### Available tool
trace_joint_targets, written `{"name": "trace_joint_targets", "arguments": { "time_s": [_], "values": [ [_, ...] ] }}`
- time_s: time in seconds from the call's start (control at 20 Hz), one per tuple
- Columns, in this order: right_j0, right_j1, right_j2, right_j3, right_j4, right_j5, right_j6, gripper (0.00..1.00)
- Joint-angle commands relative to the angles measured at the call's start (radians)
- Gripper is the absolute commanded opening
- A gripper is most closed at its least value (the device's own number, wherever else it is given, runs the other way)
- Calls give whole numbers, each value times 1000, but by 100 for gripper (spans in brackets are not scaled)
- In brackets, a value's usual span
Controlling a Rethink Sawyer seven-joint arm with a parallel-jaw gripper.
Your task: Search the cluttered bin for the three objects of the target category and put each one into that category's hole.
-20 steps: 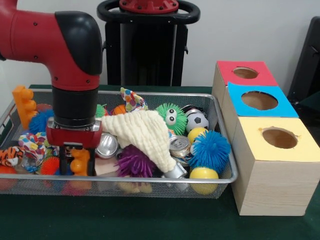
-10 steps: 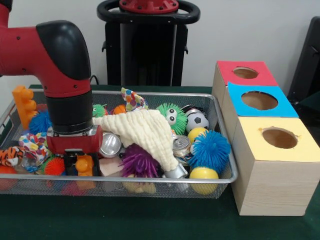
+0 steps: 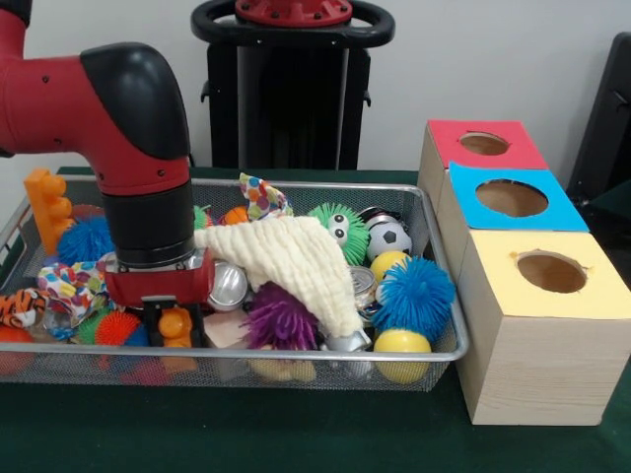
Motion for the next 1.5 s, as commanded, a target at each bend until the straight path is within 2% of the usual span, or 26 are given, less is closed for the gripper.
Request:
{"name": "trace_joint_targets", "arguments": {
  "time_s": [0.05, 0.4, 0.65, 0.75, 0.95, 1.15, 1.5],
  "values": [
    [39, 71, 67, 71, -80, 169, -285, 0],
    [47, 67, 61, 69, -86, 175, -288, 0],
    [97, 40, 13, 45, -92, 192, -225, 0],
    [103, 10, 11, 57, -70, 224, -204, 0],
    [104, -93, 15, 118, -39, 235, -159, 0],
    [94, -169, 31, 164, 0, 291, -155, 0],
    [113, -221, 12, 182, 5, 338, -123, 0]
  ]
}}
